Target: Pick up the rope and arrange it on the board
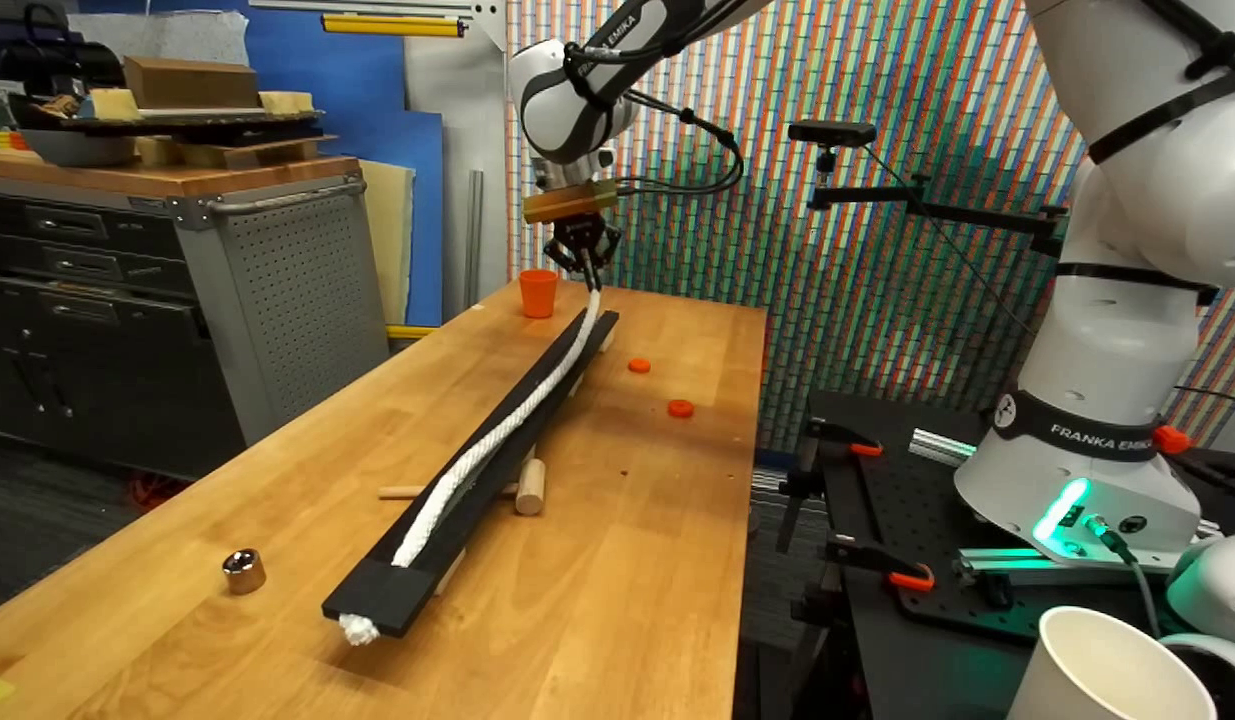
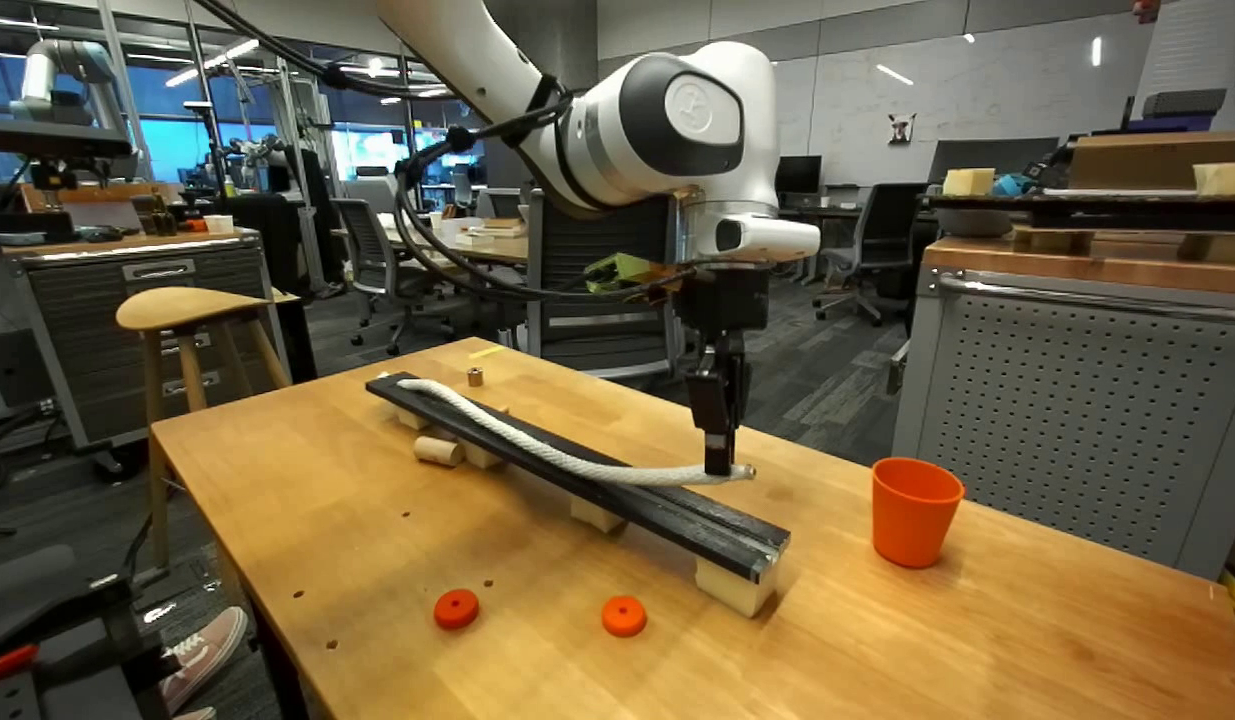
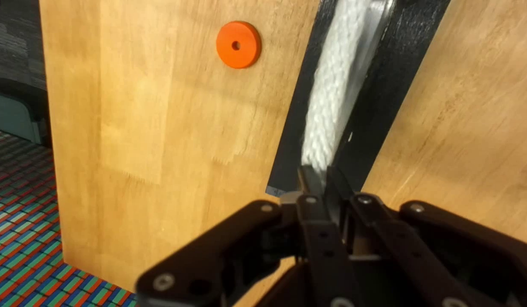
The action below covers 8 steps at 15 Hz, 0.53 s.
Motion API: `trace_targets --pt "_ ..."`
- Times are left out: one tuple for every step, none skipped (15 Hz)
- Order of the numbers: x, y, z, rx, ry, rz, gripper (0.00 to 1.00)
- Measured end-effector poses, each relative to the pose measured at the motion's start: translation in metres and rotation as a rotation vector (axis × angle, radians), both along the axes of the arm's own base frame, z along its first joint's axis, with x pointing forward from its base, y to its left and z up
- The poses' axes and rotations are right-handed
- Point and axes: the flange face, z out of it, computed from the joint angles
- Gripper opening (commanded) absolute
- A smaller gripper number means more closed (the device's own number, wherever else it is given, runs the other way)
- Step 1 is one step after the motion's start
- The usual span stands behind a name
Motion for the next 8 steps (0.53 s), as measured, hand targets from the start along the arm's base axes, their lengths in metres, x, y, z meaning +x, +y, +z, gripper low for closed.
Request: trace_targets --pt "0.001 0.000 -0.006 -0.006 0.009 0.001 0.02" --pt "0.002 -0.001 -0.010 -0.014 0.016 -0.001 0.02" --pt "0.003 -0.002 -0.014 -0.023 0.023 -0.005 0.02" --pt "0.003 -0.004 -0.018 -0.035 0.031 -0.010 0.02" --pt "0.002 -0.006 -0.020 -0.044 0.038 -0.018 0.02" --pt "0.001 -0.008 -0.023 -0.050 0.045 -0.030 0.02" --pt "0.000 -0.009 -0.025 -0.055 0.050 -0.044 0.02" --pt "-0.001 -0.010 -0.027 -0.058 0.054 -0.057 0.02"
